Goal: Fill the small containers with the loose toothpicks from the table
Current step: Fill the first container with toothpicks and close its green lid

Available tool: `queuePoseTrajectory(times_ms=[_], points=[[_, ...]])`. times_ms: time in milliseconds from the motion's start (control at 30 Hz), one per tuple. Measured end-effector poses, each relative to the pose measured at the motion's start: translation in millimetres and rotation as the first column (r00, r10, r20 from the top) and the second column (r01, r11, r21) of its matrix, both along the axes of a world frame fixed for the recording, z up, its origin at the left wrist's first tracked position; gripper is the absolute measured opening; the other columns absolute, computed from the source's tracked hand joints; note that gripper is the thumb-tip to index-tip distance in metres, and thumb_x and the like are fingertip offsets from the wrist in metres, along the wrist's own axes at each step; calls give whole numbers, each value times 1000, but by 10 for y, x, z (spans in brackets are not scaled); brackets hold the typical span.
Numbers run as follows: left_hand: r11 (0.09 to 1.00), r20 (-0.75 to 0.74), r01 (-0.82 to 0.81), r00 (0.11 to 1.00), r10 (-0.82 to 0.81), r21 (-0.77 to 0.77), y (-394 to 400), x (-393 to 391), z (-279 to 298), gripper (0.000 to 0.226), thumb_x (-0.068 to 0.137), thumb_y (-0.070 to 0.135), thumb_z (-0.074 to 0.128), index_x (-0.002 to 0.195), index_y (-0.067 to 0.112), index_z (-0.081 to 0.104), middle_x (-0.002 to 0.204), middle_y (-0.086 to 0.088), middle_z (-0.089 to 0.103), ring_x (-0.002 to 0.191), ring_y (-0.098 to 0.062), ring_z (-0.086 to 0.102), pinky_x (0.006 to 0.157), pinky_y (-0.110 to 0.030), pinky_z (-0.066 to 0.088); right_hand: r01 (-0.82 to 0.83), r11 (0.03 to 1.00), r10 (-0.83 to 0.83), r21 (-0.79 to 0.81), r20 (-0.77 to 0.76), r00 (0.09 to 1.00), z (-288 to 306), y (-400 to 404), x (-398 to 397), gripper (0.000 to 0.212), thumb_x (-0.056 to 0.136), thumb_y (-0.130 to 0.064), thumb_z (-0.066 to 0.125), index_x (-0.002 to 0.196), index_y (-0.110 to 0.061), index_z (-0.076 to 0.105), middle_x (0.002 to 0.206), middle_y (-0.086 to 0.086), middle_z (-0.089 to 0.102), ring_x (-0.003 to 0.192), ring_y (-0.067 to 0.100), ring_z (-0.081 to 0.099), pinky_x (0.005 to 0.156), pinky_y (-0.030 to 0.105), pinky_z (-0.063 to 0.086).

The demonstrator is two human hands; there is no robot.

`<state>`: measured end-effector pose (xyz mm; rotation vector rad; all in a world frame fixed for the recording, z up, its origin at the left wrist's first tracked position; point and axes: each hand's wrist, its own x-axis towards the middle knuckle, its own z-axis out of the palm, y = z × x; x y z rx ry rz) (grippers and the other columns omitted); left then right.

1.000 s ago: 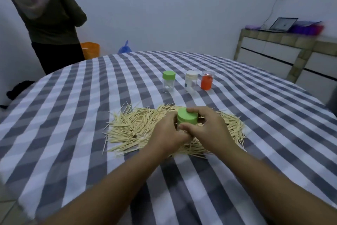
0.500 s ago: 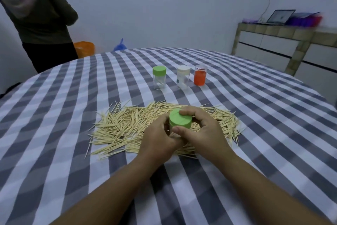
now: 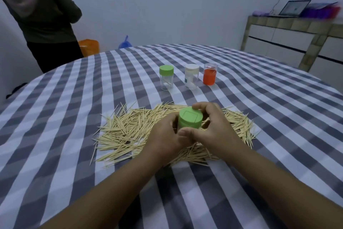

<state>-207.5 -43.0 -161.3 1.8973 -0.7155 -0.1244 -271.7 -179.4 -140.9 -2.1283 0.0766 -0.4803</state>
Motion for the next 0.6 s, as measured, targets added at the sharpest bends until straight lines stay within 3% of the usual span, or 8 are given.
queuePoseTrajectory(times_ms=[133, 233, 333, 367, 433, 533, 600], points=[[999, -14, 14, 1000, -15, -50, -29, -21, -72, 48, 65, 32, 82, 109, 29, 62, 95, 11, 70, 86, -3, 67, 75, -24, 56, 9, 998, -14, 65, 83, 996, -78, -14, 13, 52, 69, -31, 81, 113, -31, 53, 111, -13, 52, 98, -2, 52, 81, 12, 44], [998, -4, 22, 1000, -22, -65, -19, 31, -68, 61, 57, 46, 73, 115, 29, 61, 100, 12, 70, 91, -3, 67, 80, -25, 55, -55, 995, 50, 88, 63, 997, -90, -46, 4, 54, 77, -26, 74, 125, -33, 50, 119, -18, 51, 106, -3, 52, 91, 21, 47], [1000, 5, 28, 1000, -28, -15, -16, 72, -84, 52, 63, 29, 81, 111, 31, 61, 97, 14, 70, 88, 1, 65, 79, -24, 54, -49, 998, 48, 36, 9, 999, -112, 0, 41, 84, 64, -55, 77, 136, -31, 42, 122, -16, 42, 112, -6, 43, 88, 6, 39], [1000, 14, 28, 1000, -28, -7, -20, 68, -91, 49, 65, 27, 81, 109, 33, 61, 95, 15, 70, 86, 2, 65, 77, -21, 53, -12, 1000, 11, 27, 17, 1000, -122, 19, 55, 87, 60, -56, 76, 136, -29, 43, 120, -13, 40, 111, -6, 43, 84, 2, 37], [999, 18, 37, 999, -36, -27, -36, 58, -109, 46, 66, 32, 79, 108, 32, 62, 95, 14, 70, 86, -1, 66, 76, -22, 53, 43, 998, -47, 47, 77, 996, -130, 33, 70, 75, 65, -43, 79, 132, -26, 49, 114, -11, 42, 105, -8, 44, 80, -2, 35], [996, -16, 34, 999, -36, -78, -54, 54, -134, 47, 66, 28, 76, 111, 31, 62, 98, 10, 70, 90, -10, 68, 83, -38, 56, 19, 999, -25, 47, 126, 992, -135, 21, 64, 60, 78, -20, 75, 133, -21, 50, 113, -20, 46, 106, -13, 45, 84, -1, 35], [995, -13, 38, 999, -40, -90, -54, 60, -145, 48, 68, 23, 76, 113, 28, 61, 99, 8, 71, 91, -11, 68, 83, -38, 56, -2, 998, -5, 68, 107, 994, -129, 23, 58, 60, 81, -19, 73, 135, -21, 47, 114, -23, 47, 109, -11, 46, 85, 0, 36]])
